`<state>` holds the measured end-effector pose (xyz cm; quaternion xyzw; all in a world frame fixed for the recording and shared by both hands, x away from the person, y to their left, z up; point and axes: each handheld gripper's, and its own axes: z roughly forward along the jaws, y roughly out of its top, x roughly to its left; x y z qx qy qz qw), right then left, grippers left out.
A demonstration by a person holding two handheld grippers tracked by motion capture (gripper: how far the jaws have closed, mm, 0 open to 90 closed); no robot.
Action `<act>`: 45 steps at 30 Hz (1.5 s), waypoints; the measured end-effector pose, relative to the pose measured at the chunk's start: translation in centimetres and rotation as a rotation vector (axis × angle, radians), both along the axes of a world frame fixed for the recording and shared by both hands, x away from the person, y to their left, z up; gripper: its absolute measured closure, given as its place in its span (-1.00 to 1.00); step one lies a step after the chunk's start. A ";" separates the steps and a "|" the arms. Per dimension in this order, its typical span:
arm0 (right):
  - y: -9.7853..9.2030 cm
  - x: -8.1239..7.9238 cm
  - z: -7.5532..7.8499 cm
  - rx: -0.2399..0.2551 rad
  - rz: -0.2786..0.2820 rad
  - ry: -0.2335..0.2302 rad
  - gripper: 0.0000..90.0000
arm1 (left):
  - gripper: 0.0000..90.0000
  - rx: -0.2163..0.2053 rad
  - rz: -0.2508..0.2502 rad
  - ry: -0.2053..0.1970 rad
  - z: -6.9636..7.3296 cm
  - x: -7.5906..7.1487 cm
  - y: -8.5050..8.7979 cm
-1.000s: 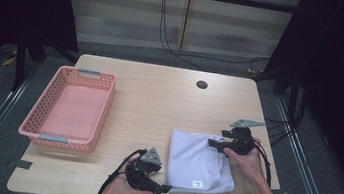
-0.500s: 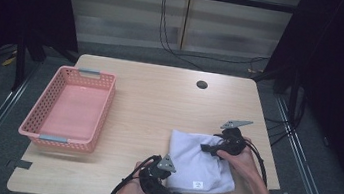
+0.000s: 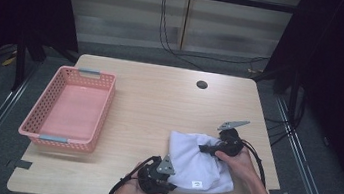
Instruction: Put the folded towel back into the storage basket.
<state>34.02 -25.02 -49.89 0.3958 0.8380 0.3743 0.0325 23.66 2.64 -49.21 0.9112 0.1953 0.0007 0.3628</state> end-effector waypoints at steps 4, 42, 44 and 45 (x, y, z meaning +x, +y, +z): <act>0.1 -0.1 0.2 0.000 -0.001 0.000 0.37 | 0.56 -0.015 -0.012 0.043 0.0 0.6 0.3; 1.0 2.3 5.1 0.115 -0.040 -0.030 0.51 | 0.62 -0.252 0.051 0.057 5.0 4.0 4.9; 1.1 2.5 5.6 0.114 -0.040 -0.038 0.51 | 0.62 -0.259 0.055 0.054 5.2 4.2 5.2; 1.2 2.6 5.9 0.114 -0.040 -0.040 0.52 | 0.62 -0.264 0.057 0.054 5.3 4.3 5.3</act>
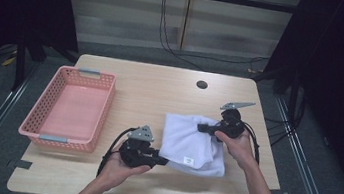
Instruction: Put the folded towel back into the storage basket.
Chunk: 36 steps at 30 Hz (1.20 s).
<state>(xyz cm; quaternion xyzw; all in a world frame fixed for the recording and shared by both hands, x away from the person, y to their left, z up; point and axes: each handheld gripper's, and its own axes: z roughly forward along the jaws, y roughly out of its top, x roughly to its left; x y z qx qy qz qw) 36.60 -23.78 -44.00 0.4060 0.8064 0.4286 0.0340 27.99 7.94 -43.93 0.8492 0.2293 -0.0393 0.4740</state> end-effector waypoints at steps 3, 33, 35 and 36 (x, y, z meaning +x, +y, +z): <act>0.3 0.3 0.7 -0.001 0.007 -0.011 0.52 | 0.62 -0.005 0.012 -0.013 0.4 0.2 0.5; 8.3 5.3 6.2 0.049 0.102 -0.037 0.54 | 0.63 -0.112 0.157 -0.065 5.4 1.9 8.8; 9.0 5.7 6.5 0.055 0.111 -0.038 0.54 | 0.63 -0.118 0.166 -0.072 5.7 1.9 9.6; 9.4 5.8 6.7 0.058 0.113 -0.037 0.54 | 0.63 -0.128 0.174 -0.070 5.8 2.0 10.1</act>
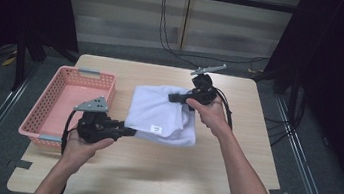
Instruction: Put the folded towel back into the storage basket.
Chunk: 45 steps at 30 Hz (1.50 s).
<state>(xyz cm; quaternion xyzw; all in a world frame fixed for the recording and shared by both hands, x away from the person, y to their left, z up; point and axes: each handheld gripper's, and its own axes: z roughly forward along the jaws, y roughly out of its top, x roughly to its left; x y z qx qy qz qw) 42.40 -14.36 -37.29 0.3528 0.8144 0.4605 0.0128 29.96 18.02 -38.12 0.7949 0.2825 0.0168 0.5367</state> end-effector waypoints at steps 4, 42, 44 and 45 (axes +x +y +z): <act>1.8 0.6 0.8 0.006 0.013 -0.011 0.54 | 0.63 -0.009 0.024 -0.001 0.1 0.0 1.7; 16.4 4.7 5.7 0.026 0.098 -0.034 0.55 | 0.64 -0.095 0.282 -0.045 2.8 -0.7 14.2; 17.2 4.7 5.7 0.027 0.096 -0.033 0.55 | 0.64 -0.103 0.295 -0.042 2.7 -0.8 14.9; 17.6 4.7 5.6 0.026 0.095 -0.031 0.55 | 0.64 -0.103 0.303 -0.041 2.7 -0.8 15.3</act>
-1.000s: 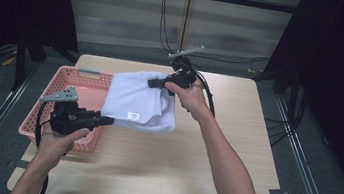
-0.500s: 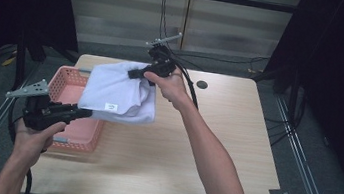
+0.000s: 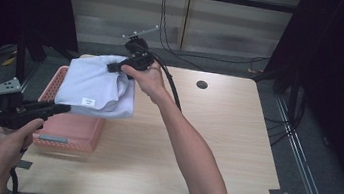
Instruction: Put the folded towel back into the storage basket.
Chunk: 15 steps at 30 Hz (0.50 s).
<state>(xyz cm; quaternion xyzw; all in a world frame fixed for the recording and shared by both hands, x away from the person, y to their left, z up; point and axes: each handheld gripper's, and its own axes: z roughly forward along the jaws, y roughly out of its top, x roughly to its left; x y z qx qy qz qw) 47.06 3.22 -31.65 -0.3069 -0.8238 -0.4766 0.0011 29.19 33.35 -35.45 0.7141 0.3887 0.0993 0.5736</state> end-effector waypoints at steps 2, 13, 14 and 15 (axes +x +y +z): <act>0.8 0.1 -0.1 -0.001 0.000 0.007 0.55 | 0.64 -0.007 0.018 0.004 -0.2 -0.1 0.8; 5.7 0.5 -1.5 -0.009 0.009 0.034 0.55 | 0.64 0.002 0.109 0.050 -1.7 -0.6 5.0; 6.1 0.4 -1.7 -0.010 0.007 0.033 0.55 | 0.64 0.013 0.113 0.058 -1.9 -0.6 5.3; 6.5 0.4 -1.9 -0.010 0.007 0.033 0.55 | 0.64 0.013 0.121 0.066 -2.2 -0.7 5.6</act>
